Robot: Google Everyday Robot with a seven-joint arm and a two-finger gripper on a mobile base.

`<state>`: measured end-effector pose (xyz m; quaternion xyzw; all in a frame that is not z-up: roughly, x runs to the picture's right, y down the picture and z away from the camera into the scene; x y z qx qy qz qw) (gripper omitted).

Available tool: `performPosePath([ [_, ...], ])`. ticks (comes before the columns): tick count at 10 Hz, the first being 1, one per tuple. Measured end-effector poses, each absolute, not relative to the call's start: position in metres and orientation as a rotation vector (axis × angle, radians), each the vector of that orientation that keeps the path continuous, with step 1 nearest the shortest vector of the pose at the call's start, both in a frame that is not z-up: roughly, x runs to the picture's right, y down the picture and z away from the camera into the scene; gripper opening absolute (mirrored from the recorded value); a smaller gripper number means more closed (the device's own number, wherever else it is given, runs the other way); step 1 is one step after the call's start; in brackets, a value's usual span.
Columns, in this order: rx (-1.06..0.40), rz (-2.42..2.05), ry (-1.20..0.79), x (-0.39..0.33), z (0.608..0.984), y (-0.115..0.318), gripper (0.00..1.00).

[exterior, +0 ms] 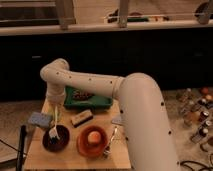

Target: Wipe purple bowl with brush

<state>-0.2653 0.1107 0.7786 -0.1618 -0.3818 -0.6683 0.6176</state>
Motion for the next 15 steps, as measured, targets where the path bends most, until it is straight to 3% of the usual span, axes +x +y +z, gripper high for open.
performPosePath([
  [4, -0.396, -1.454, -0.874, -0.228, 0.772, 0.129, 0.00],
  [8, -0.423, -1.391, -0.782, -0.195, 0.777, 0.110, 0.00],
  [15, -0.366, -1.394, -0.736, -0.246, 0.777, 0.076, 0.00],
])
